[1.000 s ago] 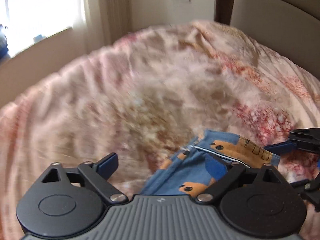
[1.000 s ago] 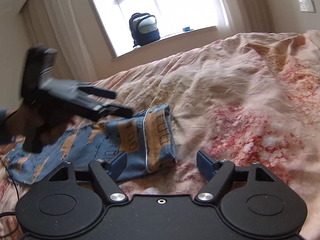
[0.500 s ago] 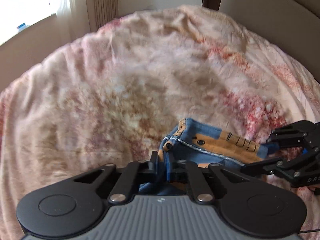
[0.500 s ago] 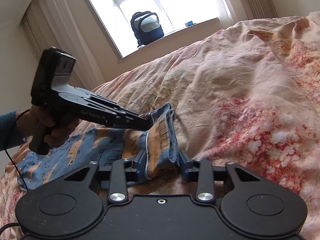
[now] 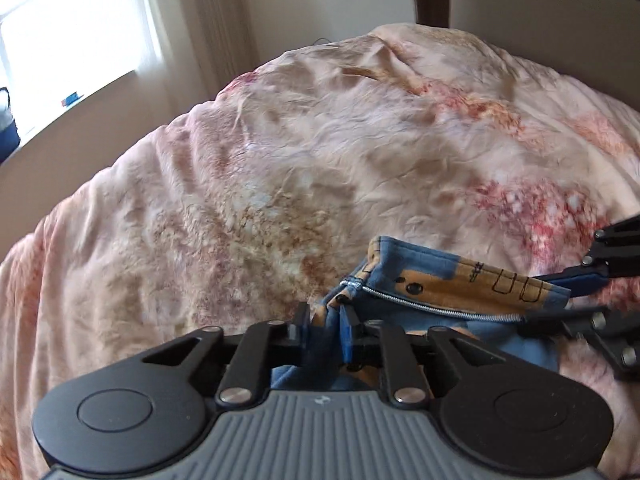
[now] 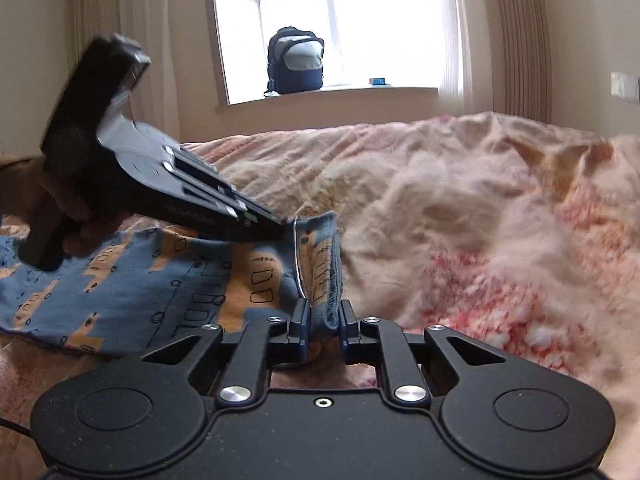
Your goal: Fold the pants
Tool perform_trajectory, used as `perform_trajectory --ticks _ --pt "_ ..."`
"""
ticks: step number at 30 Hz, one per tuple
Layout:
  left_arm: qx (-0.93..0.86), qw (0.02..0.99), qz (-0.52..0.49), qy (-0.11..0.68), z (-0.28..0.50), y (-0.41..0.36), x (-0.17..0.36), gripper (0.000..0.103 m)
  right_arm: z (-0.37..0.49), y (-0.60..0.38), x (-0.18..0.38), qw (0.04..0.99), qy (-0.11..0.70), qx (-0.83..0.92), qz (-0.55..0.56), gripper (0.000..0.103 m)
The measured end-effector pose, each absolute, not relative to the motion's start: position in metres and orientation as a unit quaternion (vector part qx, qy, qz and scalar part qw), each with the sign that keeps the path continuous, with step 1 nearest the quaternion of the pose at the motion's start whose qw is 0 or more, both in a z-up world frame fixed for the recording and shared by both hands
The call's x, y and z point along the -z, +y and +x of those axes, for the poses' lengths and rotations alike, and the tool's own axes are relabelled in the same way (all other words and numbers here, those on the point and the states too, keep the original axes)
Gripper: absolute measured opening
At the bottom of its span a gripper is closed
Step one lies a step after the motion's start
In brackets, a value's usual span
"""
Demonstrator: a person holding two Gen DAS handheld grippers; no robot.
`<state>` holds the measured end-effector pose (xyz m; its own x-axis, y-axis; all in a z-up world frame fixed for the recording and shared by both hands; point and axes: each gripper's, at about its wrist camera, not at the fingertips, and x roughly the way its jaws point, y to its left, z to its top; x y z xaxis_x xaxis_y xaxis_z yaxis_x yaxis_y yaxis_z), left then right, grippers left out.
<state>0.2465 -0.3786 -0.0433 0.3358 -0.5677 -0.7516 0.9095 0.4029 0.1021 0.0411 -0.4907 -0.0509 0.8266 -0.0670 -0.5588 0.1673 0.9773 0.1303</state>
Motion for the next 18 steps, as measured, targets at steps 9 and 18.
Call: perform_trajectory --ticks 9,18 --pt "0.525 0.765 0.211 0.307 0.251 -0.370 0.019 0.069 0.021 -0.504 0.047 0.952 0.267 0.060 0.138 0.058" --pt "0.506 0.756 0.303 0.284 0.222 -0.402 0.033 0.011 0.018 -0.497 0.046 0.955 0.261 0.066 0.121 0.024"
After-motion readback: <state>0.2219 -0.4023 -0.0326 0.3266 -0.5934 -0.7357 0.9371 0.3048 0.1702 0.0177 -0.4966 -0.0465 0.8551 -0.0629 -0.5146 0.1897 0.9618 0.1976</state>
